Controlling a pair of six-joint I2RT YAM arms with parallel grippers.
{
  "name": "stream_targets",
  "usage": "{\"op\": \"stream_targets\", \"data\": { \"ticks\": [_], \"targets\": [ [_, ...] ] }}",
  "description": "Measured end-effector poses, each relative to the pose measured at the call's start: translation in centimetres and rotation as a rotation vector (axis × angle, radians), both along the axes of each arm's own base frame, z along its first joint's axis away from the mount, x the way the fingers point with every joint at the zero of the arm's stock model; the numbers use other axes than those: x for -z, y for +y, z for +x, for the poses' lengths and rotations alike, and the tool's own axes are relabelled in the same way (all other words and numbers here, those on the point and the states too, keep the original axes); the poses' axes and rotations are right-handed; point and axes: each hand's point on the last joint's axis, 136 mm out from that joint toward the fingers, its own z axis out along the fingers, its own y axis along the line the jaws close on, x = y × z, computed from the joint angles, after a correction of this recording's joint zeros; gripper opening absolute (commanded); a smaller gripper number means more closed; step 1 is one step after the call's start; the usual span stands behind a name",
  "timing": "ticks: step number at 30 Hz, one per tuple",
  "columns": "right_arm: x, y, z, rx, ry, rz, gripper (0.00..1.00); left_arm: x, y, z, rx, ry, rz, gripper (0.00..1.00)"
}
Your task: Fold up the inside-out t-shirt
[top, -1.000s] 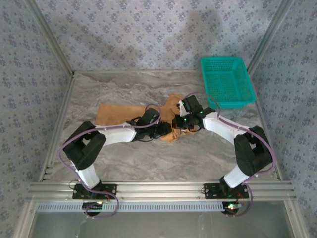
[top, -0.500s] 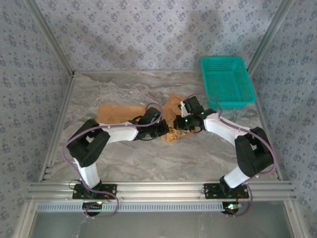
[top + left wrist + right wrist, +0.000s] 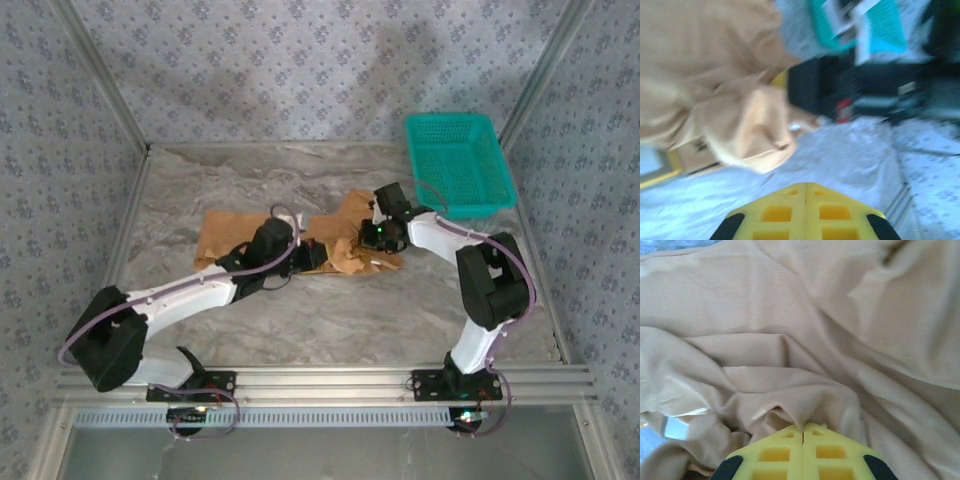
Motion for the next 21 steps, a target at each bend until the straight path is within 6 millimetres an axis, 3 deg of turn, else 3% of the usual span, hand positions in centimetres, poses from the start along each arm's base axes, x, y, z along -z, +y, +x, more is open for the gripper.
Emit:
{"op": "stream_targets", "data": {
  "ticks": [3, 4, 6, 9, 15, 18, 21],
  "targets": [
    [-0.5, 0.9, -0.5, -0.020, -0.009, 0.008, 0.00, 5.9, 1.0, -1.9, 0.012, 0.094, 0.112, 0.25],
    [-0.9, 1.0, -0.6, -0.024, -0.015, 0.014, 0.00, 7.1, 1.2, -2.4, 0.018, 0.111, 0.146, 0.33],
    [-1.8, 1.1, -1.1, -0.027, -0.032, 0.033, 0.00, 8.1, 1.3, -3.1, 0.031, 0.118, 0.186, 0.41],
    [-3.4, 0.9, -2.1, -0.026, -0.065, 0.069, 0.00, 6.8, 0.5, -2.6, 0.035, 0.090, 0.186, 0.48],
    [-5.3, 0.9, -2.9, -0.025, -0.102, 0.119, 0.00, 1.9, -2.0, -0.2, 0.018, 0.011, 0.089, 0.55],
    [-5.3, 1.0, -3.0, -0.023, -0.100, 0.126, 0.00, 1.9, -2.8, 0.3, 0.023, 0.020, 0.081, 0.56],
    [-5.4, 1.1, -3.0, -0.023, -0.100, 0.130, 0.00, 3.7, -3.3, 0.5, 0.027, 0.061, 0.122, 0.56]
  ]
}}
